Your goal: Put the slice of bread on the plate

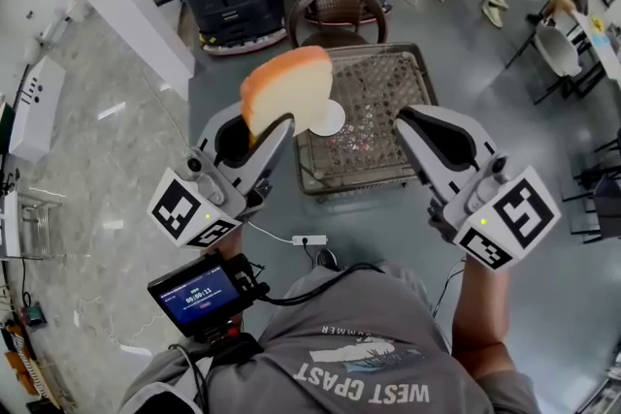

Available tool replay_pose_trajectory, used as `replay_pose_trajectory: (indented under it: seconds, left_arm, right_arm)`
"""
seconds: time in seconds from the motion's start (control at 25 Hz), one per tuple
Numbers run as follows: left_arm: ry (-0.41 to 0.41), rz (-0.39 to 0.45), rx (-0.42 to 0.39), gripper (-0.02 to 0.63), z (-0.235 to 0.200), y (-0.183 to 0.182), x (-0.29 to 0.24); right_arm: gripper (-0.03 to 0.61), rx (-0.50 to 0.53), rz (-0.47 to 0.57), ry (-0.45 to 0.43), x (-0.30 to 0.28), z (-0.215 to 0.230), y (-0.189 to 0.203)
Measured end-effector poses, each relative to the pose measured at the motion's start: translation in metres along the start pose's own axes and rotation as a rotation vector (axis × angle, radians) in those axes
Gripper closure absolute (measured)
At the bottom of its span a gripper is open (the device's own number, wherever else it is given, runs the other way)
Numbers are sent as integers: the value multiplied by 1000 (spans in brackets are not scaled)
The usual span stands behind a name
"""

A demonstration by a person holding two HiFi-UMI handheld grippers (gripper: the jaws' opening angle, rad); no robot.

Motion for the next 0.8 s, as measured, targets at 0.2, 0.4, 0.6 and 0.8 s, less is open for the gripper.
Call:
replay_pose_trajectory:
  seconds: [0.2,0.4,0.6,0.8]
  left_arm:
    - [-6,0,9,517,-10,7,-13]
    - [-30,-24,3,517,-5,19,-38]
    - [-79,-68,-33,517,0,32,-77]
    - [-137,-99,-56,517,8,47,-115]
  right_arm:
    - [568,-8,2,-3,-8,17,-7]
    - [568,-20,5,-47,-6,43,-7]
    - [568,-39,7,-113,1,91,-10]
    - [568,-45,-5,-177,13,136,-11]
Point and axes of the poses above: the fingertips, and each gripper's own axes: x backward along the fingers, z to its right, y out of its underside, the point moved 6 cm from there along x, backward along the fingers, and after that the axes turned 12 degrees about -x, right-handed, at the moved point
